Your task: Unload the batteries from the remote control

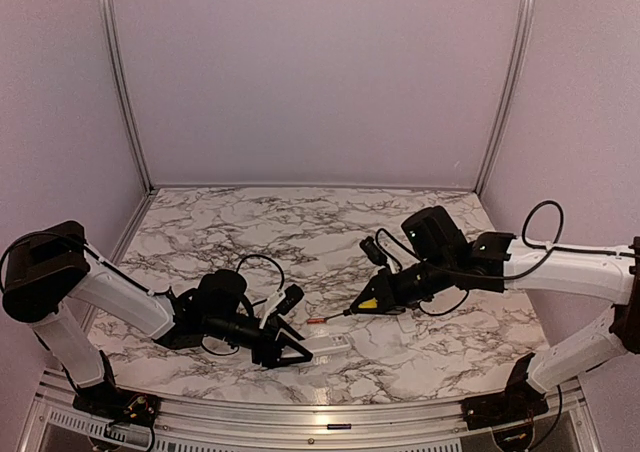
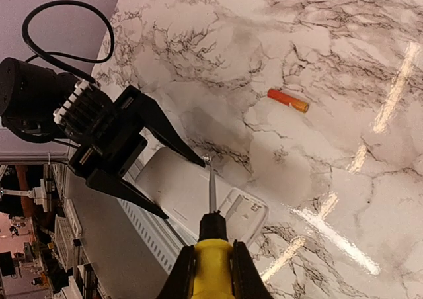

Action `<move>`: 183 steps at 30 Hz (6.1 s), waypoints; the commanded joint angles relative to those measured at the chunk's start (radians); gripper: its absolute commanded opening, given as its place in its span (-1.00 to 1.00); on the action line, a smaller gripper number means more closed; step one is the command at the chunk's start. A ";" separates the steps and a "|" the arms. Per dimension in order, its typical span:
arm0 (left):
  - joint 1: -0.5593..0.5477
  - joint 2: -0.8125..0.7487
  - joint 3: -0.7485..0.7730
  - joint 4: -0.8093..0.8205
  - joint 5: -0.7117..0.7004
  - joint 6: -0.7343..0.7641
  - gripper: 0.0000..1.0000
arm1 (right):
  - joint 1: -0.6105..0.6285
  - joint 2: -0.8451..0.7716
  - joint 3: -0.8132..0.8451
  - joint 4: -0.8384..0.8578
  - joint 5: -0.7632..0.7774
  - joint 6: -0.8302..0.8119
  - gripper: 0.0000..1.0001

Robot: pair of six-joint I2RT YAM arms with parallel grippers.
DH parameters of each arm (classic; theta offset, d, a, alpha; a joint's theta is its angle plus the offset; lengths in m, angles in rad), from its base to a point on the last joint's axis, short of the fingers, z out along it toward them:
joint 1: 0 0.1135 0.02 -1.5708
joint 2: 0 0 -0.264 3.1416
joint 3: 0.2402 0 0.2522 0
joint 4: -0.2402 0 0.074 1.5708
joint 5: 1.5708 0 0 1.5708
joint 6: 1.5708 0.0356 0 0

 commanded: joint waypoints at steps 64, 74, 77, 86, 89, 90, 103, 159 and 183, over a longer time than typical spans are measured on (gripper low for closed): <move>0.007 -0.634 -0.194 -0.474 -1.021 -0.017 -1.00 | -0.244 0.995 1.089 -0.285 0.160 -0.294 -1.00; 0.061 -0.313 -0.073 -0.355 -1.019 -0.014 -1.00 | -0.244 0.926 1.036 -0.300 0.143 -0.301 -1.00; 0.084 -0.226 -0.039 -0.340 -1.017 -0.036 -1.00 | -0.244 0.914 1.033 -0.302 0.159 -0.303 -1.00; 0.124 -0.038 0.011 -0.224 -0.991 -0.077 -0.84 | -0.244 0.832 0.860 -0.166 0.187 -0.263 -1.00; 0.124 0.004 0.032 -0.217 -0.993 -0.096 -0.55 | -0.244 0.803 0.802 -0.136 0.204 -0.245 -1.00; 0.124 0.012 0.037 -0.215 -0.991 -0.103 -0.31 | -0.244 0.791 0.780 -0.124 0.209 -0.241 -1.00; 0.125 0.010 0.013 -0.210 -0.967 -0.111 0.98 | -0.244 0.763 0.641 -0.059 0.234 -0.217 -0.96; 0.124 -0.384 -0.145 -0.330 -1.081 -0.047 0.98 | -0.171 0.773 0.495 -0.119 0.325 -0.254 -0.30; 0.281 -0.729 -0.133 -0.409 -1.224 0.395 0.98 | -0.236 0.433 0.524 -0.229 0.569 -0.362 0.97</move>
